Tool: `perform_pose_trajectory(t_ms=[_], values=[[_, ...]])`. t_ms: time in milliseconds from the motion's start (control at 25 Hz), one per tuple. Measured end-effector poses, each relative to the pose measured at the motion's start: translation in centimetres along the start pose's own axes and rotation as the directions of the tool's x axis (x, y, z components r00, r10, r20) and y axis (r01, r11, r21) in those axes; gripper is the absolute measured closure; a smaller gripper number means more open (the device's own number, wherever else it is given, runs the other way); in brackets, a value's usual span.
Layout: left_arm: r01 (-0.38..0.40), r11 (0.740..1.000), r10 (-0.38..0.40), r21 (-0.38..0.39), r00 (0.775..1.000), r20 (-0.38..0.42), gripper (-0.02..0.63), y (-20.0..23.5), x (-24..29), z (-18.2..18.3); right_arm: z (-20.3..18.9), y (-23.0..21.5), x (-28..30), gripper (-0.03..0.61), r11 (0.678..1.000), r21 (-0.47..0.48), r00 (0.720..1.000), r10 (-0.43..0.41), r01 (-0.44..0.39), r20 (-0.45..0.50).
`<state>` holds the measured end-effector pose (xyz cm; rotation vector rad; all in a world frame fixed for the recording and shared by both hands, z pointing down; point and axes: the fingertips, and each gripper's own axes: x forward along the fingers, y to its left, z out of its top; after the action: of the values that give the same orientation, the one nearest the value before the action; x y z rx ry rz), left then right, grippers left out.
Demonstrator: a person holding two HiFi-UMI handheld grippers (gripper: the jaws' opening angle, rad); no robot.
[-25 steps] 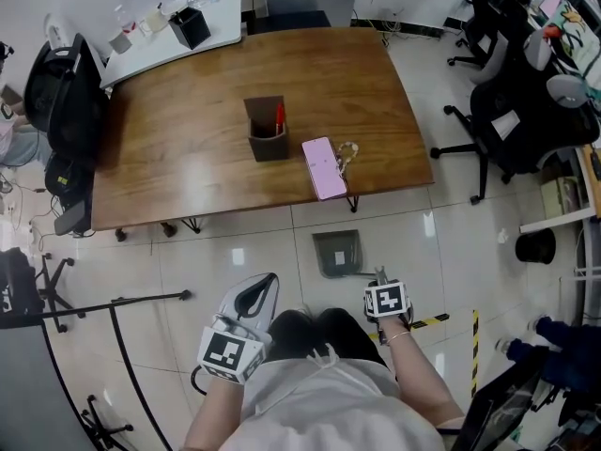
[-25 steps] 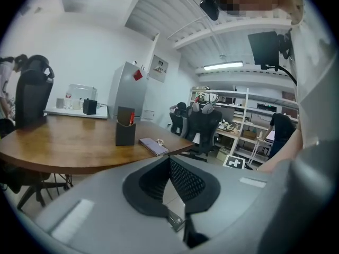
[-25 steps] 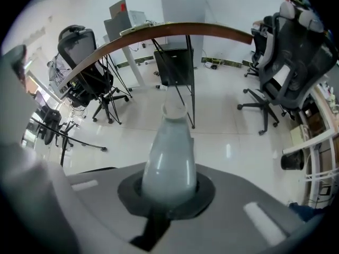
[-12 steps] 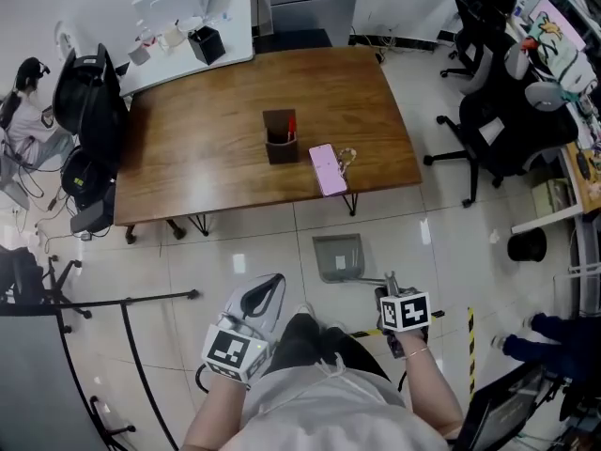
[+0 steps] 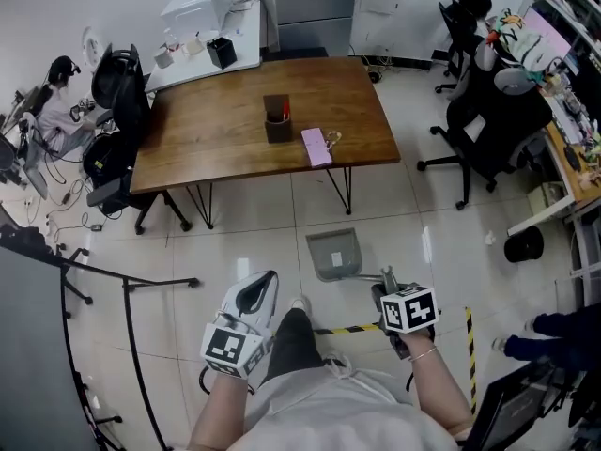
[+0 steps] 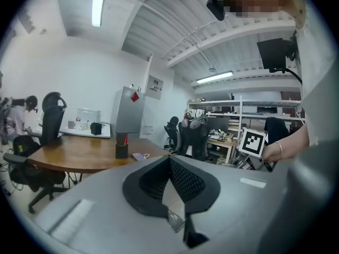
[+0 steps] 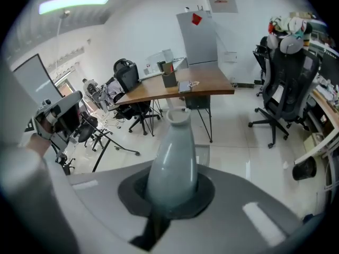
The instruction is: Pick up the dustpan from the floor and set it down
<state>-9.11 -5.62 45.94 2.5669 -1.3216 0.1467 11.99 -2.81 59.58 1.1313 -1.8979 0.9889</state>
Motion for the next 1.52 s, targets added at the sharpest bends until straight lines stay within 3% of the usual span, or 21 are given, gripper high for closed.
perform_pose_trajectory(t_ms=[240, 440, 600, 960, 1240, 1520], values=[[-0.031, 0.999, 0.032, 0.041, 0.999, -0.016, 0.600, -5.7, -5.6, -1.6, -4.9, 0.3, -3.3, 0.578, 0.999, -0.030, 0.999, 0.022, -0.024, -0.037], [-0.049, 0.999, 0.050, 0.017, 0.999, -0.022, 0.600, -5.9, -7.9, -2.0, -8.2, 1.0, -4.1, 0.578, 1.000, 0.003, 0.997, 0.031, -0.030, -0.077], [-0.056, 0.998, 0.055, 0.023, 0.998, 0.037, 0.600, -5.6, -8.8, 0.0, -9.5, 2.3, -4.6, 0.578, 0.999, -0.009, 0.995, 0.044, -0.045, -0.094], [-0.082, 0.996, 0.080, 0.029, 0.995, 0.064, 0.600, -6.0, -9.3, 1.1, -8.7, 2.9, -5.2, 0.578, 0.997, -0.005, 0.994, 0.080, -0.080, -0.073], [-0.111, 0.994, 0.109, 0.009, 0.982, 0.156, 0.600, -6.1, -9.7, 3.4, -7.7, 3.8, -5.8, 0.578, 0.994, -0.048, 0.994, 0.095, -0.098, -0.061], [-0.126, 0.992, 0.127, -0.012, 0.980, 0.156, 0.599, -5.4, -9.9, 3.1, -6.7, 4.2, -5.8, 0.578, 0.993, -0.063, 0.994, 0.098, -0.100, -0.047]])
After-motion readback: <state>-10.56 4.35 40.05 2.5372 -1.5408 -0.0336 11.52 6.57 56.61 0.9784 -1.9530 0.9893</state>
